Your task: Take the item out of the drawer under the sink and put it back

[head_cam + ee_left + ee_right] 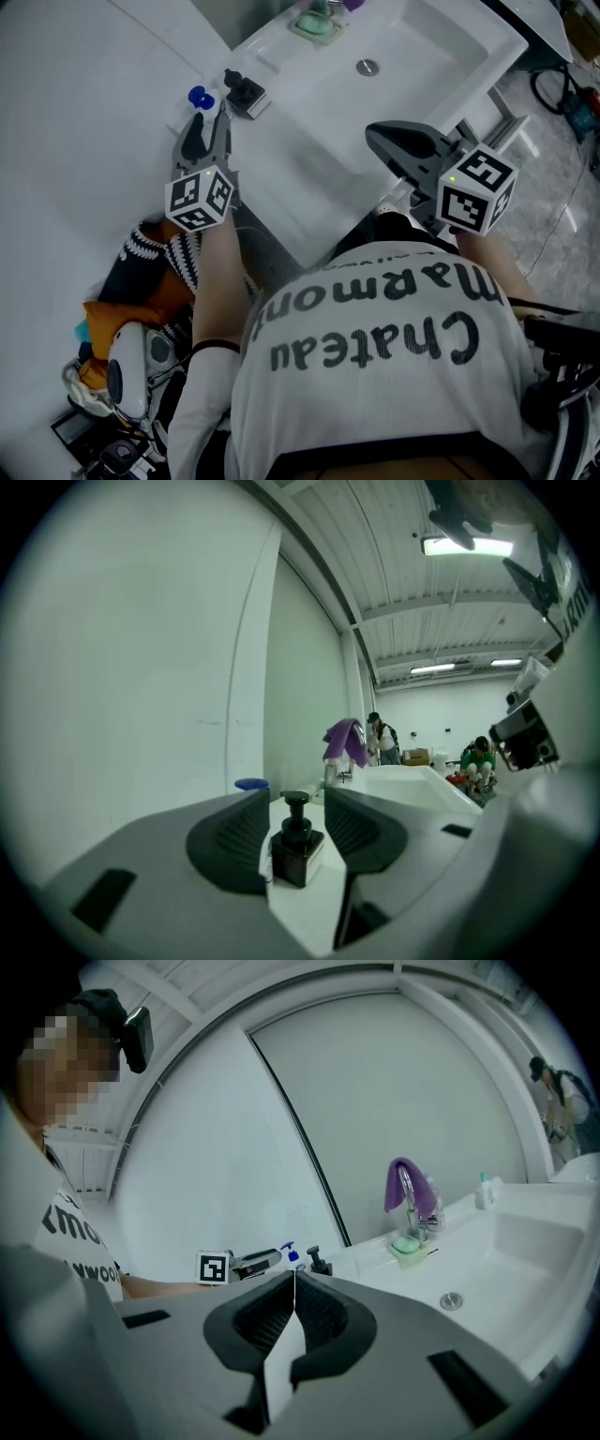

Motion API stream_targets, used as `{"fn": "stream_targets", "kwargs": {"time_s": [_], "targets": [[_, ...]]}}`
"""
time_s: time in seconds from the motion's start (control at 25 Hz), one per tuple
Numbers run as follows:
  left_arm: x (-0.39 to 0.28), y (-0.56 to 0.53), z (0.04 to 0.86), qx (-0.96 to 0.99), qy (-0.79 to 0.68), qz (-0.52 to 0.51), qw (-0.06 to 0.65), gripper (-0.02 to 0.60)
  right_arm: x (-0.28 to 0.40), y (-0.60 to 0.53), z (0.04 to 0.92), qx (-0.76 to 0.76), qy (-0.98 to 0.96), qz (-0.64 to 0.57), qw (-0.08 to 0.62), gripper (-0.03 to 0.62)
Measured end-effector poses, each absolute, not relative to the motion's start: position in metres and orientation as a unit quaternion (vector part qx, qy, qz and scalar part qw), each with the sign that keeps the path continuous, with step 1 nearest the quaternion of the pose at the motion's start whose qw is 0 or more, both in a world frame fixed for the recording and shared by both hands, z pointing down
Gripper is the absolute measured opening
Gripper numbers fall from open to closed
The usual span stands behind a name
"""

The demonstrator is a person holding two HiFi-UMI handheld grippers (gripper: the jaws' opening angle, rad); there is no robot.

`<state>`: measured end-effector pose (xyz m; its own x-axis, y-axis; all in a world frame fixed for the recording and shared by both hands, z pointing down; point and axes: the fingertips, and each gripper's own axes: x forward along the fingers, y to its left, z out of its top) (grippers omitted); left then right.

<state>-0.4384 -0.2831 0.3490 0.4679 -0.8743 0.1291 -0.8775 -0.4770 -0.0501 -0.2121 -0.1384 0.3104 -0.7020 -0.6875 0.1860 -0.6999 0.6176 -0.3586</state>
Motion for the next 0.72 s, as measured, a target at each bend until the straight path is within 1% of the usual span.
{"fn": "stream_targets", "kwargs": {"time_s": [0.2,0.36,0.48,0.72], "targets": [[-0.413,-0.254,0.327,0.869,-0.492,0.052,0.0,0.163,-0.209,-0.136,0.313,0.383,-0.899,0.211,0.012,0.012],[-0.388,-0.233,0.318,0.883,-0.466,0.056,-0.006,0.161,-0.205,-0.14,0.313,0.374,-0.903,0.211,-0.001,0.012],[-0.381,-0.223,0.315,0.882,-0.468,0.063,-0.012,0.147,-0.2,-0.144,0.317,0.364,-0.906,0.217,-0.007,0.012],[-0.374,-0.205,0.32,0.864,-0.501,0.057,0.013,0.132,-0.171,-0.141,0.324,0.352,-0.906,0.234,-0.005,0.012]]}}
